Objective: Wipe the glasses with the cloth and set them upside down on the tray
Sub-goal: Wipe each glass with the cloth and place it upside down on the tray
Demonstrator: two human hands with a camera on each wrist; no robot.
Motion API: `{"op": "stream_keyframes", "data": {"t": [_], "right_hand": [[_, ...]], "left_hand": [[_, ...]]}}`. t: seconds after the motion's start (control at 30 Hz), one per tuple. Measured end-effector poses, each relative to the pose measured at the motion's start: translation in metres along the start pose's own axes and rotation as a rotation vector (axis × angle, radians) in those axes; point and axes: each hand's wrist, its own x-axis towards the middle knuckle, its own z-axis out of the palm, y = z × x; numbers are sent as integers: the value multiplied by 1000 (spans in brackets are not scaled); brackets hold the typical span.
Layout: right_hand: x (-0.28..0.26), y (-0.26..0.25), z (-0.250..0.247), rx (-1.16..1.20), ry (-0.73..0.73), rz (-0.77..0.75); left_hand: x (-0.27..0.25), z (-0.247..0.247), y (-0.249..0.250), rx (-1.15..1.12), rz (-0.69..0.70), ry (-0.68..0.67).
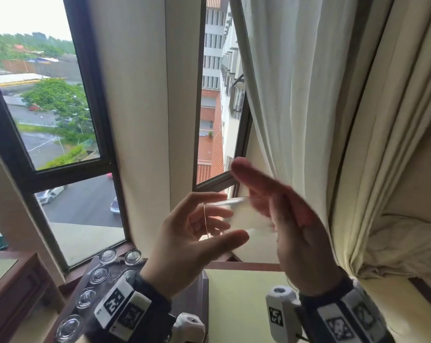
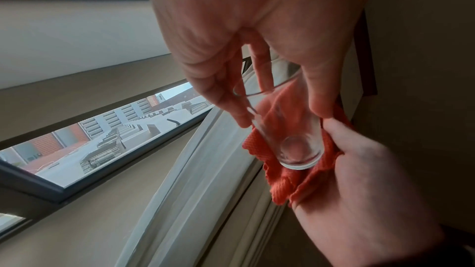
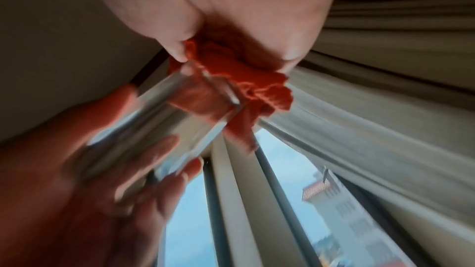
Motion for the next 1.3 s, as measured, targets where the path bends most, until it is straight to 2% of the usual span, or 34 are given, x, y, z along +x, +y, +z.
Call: {"op": "stream_keyframes", "data": {"t": [0.07,0.1,0.13,0.23,0.33,0.4,0.47,0.57,0.6,0.67,0.73,0.87,0.97,1.0,1.07,1.13,1.17,1.23,1.3], "right_hand": [[-1,1,-6,135,130,299],[-5,3,-6,148,140,371],[-11,4,-2,143,129,375],[-30,8,16,67,44,217],[-26,6,21,-224,-23,-45],[-10,3,15,-323,-67,-141],[1,4,5,-229,-78,-77],[-1,12,-5,-30,91,190],[-8,14,-4,-20,123,233],[-21,11,5,-1,128,214],[-32,7,18,59,44,206],[-27,11,23,-282,-36,-45],[-3,8,8,-273,-65,-89],[2,5,2,-184,-56,-31],[8,1,-6,90,44,205],[0,10,-6,235,109,449],[-7,17,-3,287,131,518],[-16,23,7,374,171,587],[-24,24,18,342,212,540]], "left_hand": [[0,0,0,-38,6,12],[1,0,-1,-50,4,26],[3,0,-1,-52,-2,44],[5,1,-2,-7,-23,74],[2,2,-5,55,-19,56],[-1,4,-6,59,-10,21],[-3,6,-8,28,-7,19],[-3,8,-9,-39,-22,57],[-2,8,-10,-52,-30,65],[1,7,-10,-55,-48,90],[4,6,-9,-6,-53,118],[3,5,-8,61,-35,109],[-2,6,-6,77,-19,37],[-3,7,-5,67,-20,24],[-4,8,-3,6,-35,30],[-4,11,-2,-88,-51,77],[-3,14,-2,-131,-54,106],[-3,21,0,-183,-64,140],[-3,29,-2,-169,-101,148]]}}
